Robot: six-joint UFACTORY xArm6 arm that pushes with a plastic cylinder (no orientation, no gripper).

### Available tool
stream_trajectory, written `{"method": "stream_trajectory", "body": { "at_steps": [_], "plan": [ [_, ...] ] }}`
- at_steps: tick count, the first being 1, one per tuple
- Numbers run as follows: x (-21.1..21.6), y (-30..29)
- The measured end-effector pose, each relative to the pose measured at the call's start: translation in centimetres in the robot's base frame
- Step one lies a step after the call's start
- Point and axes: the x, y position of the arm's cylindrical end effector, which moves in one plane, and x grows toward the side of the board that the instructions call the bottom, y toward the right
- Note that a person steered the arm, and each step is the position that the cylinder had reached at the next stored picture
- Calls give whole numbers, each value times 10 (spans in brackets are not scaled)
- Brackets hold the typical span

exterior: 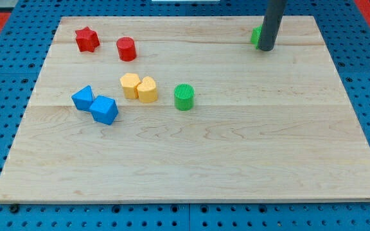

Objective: Bring the red circle at the bottom right side of the red star

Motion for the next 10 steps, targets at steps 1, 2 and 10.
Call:
{"method": "stream_trajectory", "body": {
  "at_steps": [1, 2, 10],
  "plan": [
    [0, -3],
    [0, -9],
    [88, -221]
  ]
}}
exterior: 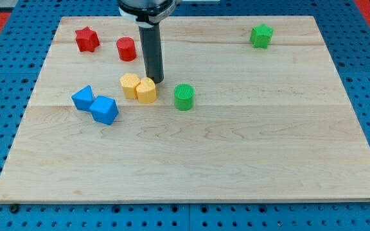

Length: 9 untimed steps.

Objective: Bring the red circle at the bottom right side of the red star

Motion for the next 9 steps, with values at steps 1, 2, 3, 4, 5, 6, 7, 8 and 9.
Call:
{"method": "stream_trajectory", "body": {
  "at_steps": [1, 2, 3, 4, 5, 6, 7, 8, 9],
  "plan": [
    [-2, 0],
    [-18, -7],
    [-26, -14],
    [-35, -14],
    [-36, -14],
    [-38, -14],
    [-68, -14],
    [-87, -14],
    [-95, -34]
  ]
}}
